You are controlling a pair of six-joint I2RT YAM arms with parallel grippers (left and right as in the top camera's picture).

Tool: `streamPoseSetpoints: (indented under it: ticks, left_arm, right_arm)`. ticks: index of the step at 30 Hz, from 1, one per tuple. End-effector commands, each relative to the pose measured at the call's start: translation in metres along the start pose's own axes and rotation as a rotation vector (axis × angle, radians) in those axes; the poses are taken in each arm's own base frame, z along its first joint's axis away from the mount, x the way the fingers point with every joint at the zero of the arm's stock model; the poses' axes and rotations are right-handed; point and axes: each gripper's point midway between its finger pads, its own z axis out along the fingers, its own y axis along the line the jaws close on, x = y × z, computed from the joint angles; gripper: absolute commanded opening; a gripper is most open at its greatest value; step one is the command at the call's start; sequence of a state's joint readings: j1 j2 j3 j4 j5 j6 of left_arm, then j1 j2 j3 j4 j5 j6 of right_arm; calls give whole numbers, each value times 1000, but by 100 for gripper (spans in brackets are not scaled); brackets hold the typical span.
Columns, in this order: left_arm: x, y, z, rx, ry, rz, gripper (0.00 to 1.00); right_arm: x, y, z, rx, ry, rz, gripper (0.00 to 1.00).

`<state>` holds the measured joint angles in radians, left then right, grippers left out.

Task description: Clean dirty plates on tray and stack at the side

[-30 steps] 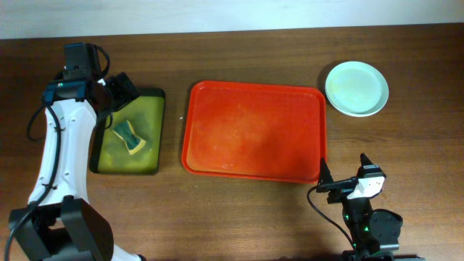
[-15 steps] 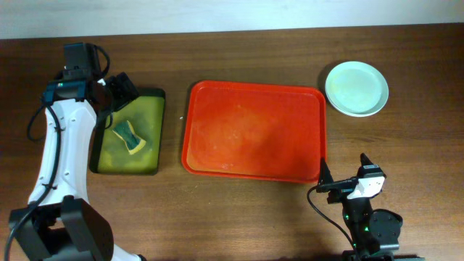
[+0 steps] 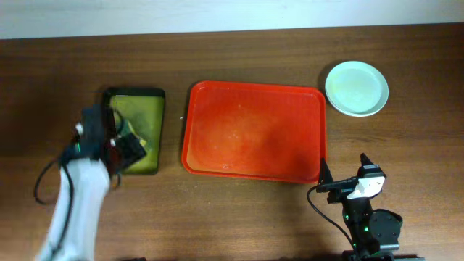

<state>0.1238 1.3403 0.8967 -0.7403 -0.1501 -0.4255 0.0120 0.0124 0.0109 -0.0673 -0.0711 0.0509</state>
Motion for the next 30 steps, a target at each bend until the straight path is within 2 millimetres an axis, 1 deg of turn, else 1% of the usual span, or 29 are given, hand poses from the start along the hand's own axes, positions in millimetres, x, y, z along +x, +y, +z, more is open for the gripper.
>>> streamPoseSetpoints:
  ticks: [1, 2, 3, 7, 10, 13, 17, 20, 21, 23, 24, 26, 30]
  left_arm:
    - [22, -25, -4, 258, -200, 245, 99]
    - [25, -33, -10, 323, -287, 308, 99]
    - [29, -34, -13, 351, -361, 320, 99]
    - [45, -26, -32, 415, -598, 315, 99]
    - [50, -30, -49, 455, -726, 357, 99]
    - [51, -32, -56, 476, -788, 368, 99]
    - [45, -38, -70, 532, -910, 368, 99]
    - [49, -39, -69, 547, -929, 373, 99]
    - [49, -40, -72, 555, -941, 377, 99]
    - [52, -46, -84, 563, -998, 450, 99]
    - [56, -48, -86, 564, -1008, 485, 99]
    - [54, -48, -95, 571, -1050, 484, 99]
    - [55, -49, -94, 572, -1044, 485, 99]
  right_arm:
    - [2, 1, 0, 0, 4, 7, 98]
    - [2, 1, 0, 0, 4, 7, 98]
    - [2, 1, 0, 0, 4, 7, 98]
    - [2, 1, 0, 0, 4, 7, 98]
    - [2, 1, 0, 0, 3, 7, 98]
    - [2, 1, 0, 0, 4, 7, 98]
    - [2, 1, 0, 0, 3, 7, 98]
    - [2, 1, 0, 0, 4, 7, 98]
    - [2, 1, 0, 0, 3, 7, 98]
    - [2, 1, 0, 0, 4, 7, 98]
    - [2, 1, 0, 0, 4, 7, 98]
    - [2, 1, 0, 0, 4, 7, 98]
    - [2, 1, 0, 0, 4, 7, 98]
